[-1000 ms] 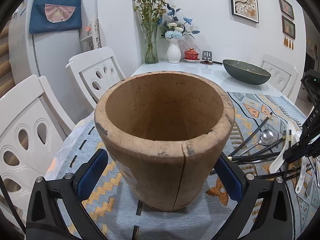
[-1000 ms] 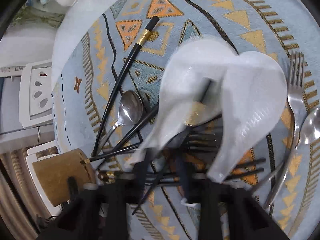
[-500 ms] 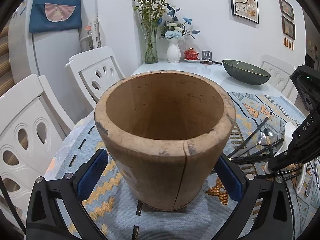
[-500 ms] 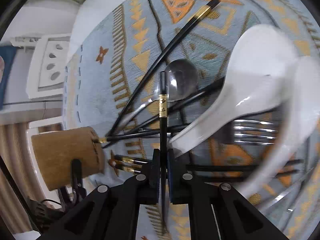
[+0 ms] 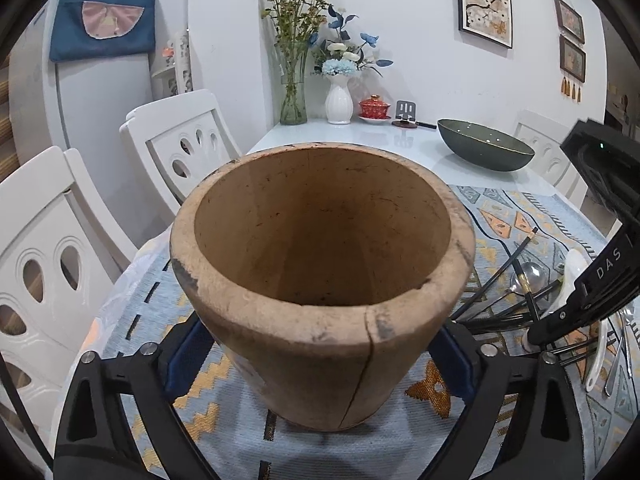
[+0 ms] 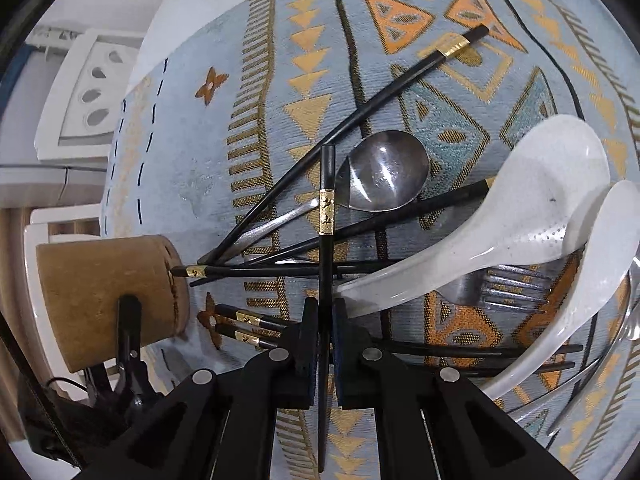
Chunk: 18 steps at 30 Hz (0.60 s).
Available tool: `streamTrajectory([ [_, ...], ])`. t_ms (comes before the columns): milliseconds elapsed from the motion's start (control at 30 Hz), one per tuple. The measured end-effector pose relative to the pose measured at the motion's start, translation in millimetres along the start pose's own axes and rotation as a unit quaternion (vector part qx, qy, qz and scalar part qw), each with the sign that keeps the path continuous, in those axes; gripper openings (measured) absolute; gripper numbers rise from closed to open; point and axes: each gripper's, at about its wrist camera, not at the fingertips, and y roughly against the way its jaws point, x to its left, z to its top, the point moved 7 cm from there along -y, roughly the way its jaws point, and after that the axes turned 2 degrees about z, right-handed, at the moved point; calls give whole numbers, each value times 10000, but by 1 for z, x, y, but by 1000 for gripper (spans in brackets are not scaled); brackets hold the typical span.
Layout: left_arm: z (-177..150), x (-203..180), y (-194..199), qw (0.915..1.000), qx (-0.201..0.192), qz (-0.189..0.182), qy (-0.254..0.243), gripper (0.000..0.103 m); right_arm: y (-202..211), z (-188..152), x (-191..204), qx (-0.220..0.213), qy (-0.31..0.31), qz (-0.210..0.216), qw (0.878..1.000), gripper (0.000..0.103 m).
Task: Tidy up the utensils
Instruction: 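Lift the black chopstick with the right gripper and drop it into the holder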
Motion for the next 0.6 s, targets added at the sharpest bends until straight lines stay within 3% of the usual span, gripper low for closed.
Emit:
streamTrajectory([
  [267, 0, -1, 1, 10000, -23, 49, -43, 94, 24, -6, 45, -528, 749, 550, 9943, 6],
  [600, -1, -1, 2, 10000, -24, 57, -51, 94, 62, -19, 103, -1282, 1971, 238, 9717, 6],
])
